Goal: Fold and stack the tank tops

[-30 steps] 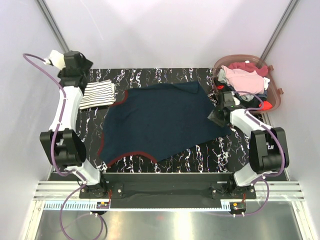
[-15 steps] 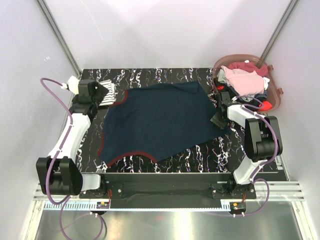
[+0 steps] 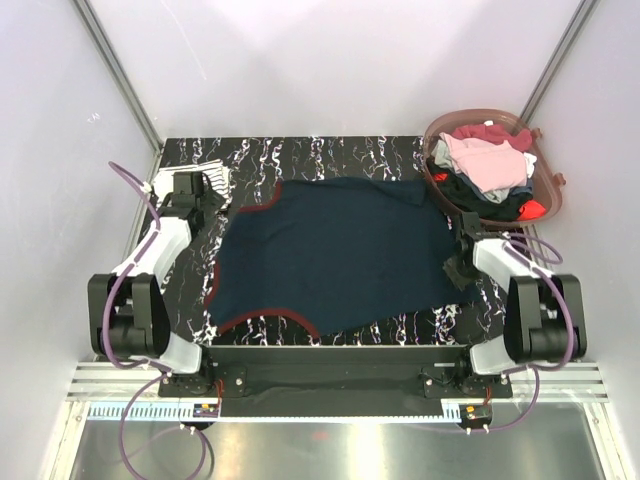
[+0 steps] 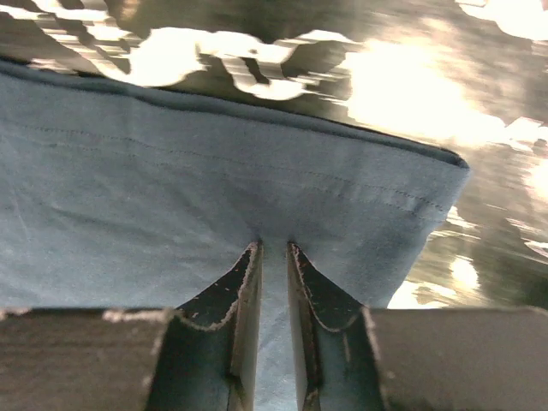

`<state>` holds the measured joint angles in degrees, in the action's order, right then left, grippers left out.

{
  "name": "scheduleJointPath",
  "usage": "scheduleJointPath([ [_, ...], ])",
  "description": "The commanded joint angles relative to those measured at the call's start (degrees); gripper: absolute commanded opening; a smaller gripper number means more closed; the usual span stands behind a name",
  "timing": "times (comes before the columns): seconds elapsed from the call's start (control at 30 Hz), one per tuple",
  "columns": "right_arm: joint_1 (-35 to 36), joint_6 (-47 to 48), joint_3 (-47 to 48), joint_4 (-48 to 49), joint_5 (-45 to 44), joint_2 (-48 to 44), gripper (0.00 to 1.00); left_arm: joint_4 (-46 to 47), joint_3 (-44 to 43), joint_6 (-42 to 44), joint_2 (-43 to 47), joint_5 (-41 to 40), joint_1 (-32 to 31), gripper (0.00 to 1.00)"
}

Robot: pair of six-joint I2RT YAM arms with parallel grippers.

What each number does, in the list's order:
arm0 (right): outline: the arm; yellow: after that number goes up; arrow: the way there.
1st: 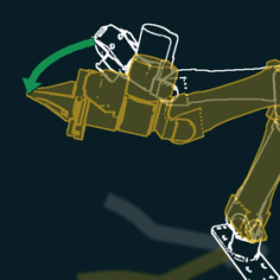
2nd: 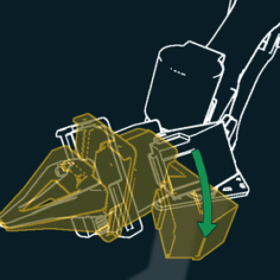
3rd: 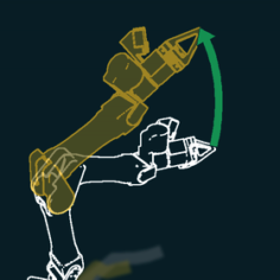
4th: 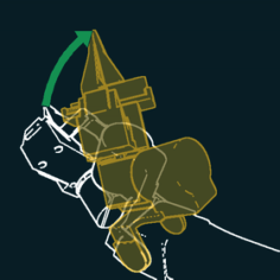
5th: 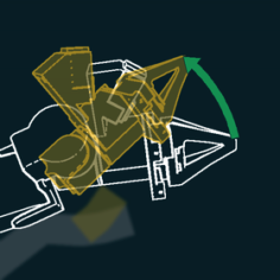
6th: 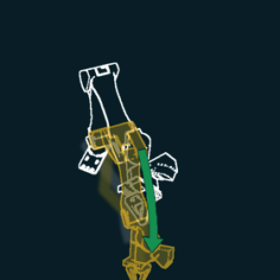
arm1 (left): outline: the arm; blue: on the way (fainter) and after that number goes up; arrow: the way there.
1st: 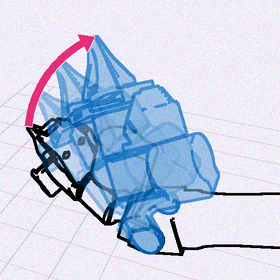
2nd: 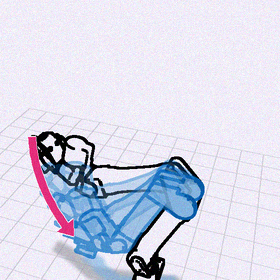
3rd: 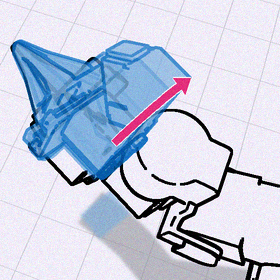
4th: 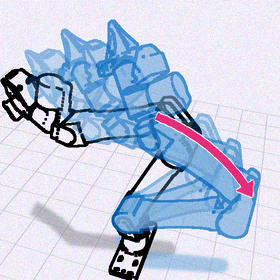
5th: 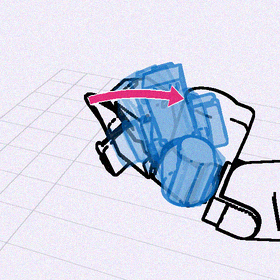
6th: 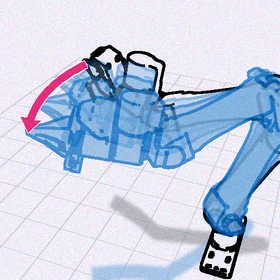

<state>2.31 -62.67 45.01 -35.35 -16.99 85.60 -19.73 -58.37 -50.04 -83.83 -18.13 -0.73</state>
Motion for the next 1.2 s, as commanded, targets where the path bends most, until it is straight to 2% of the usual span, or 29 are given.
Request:
scheduleJointPath([
  [0.0, -0.46, -2.19, -2.65, -1.92, -3.75, -5.43, 0.25, 2.23, -1.05, -0.76, -1.51, 2.21, 0.65, 0.89],
  [0.17, -0.72, -5.6, -3.96, -4.72, -7.08, -9.83, 0.26, 3.03, -0.87, 0.73, -3.44, 2.66, 2.14, 0.88],
  [0.27, -1.6, -6.93, -5.46, -4.55, -8.4, -14.57, 0.32, 2.85, -1.22, 0.65, -5.45, 3.45, 2.23, 0.87],
  [0.33, -1.6, -4.57, -3.98, -3.24, -8.93, -15.72, 0.33, 3.11, -1.31, 0.56, -6.69, 4.24, 2.31, 0.85],
  [0.4, -1.52, 2.18, -1.43, -2.8, -8.5, -16.86, 0.33, 3.38, -1.13, 0.73, -7.48, 4.77, 2.32, 0.84],
  [0.47, -1.51, 13.47, 0.07, 4.21, -2.47, -18.27, 0.35, 3.64, -0.61, 0.65, -8.18, 5.29, 2.23, 0.83],
  [0.5, -1.43, 16.76, 0.07, 9.63, 0.35, -19.84, 0.4, 4.86, -0.08, 0.56, -8.28, 6.17, 2.31, 0.82],
  [0.6, -0.82, 24.17, -0.45, 16.61, 12.74, -21.61, 0.5, 6.8, 2.46, 0.03, -8.98, 8.8, 2.66, 0.82],
  [0.63, -0.29, 24.96, -0.11, 18.89, 14.69, -21.36, 0.57, 7.24, 3.34, 0.12, -9.24, 9.68, 2.84, 0.82],
  [0.67, 0.85, 27.32, 0.77, 20.48, 19.06, -20.75, 0.61, 7.42, 3.78, 0.29, -9.77, 10.48, 3.02, 0.82],
  [0.73, 5.41, 28.83, 3.48, 20.42, 19.55, -16.71, 0.64, 9.35, 6.23, 0.47, -9.6, 12.5, 3.63, 0.82],
  [0.83, 12.43, 31.91, 9.63, 21.9, 20.86, -9.51, 0.64, 13.83, 10.71, 0.82, -7.67, 15.4, 4.16, 0.83],
  [0.87, 13.5, 32.78, 10.87, 22.43, 23.82, -5.31, 0.63, 14.88, 11.6, 0.91, -7.23, 15.58, 4.16, 0.83],
  [1.03, 21.05, 33.67, 20.17, 22.79, 27.54, 6.75, 0.6, 16.03, 14.33, 2.14, -6.61, 17.77, 4.77, 0.84],
  [1.17, 23.61, 33.67, 23.71, 22.7, 29.9, 15.1, 0.56, 18.66, 16.79, 2.49, -6.43, 22.25, 5.83, 0.82],
])
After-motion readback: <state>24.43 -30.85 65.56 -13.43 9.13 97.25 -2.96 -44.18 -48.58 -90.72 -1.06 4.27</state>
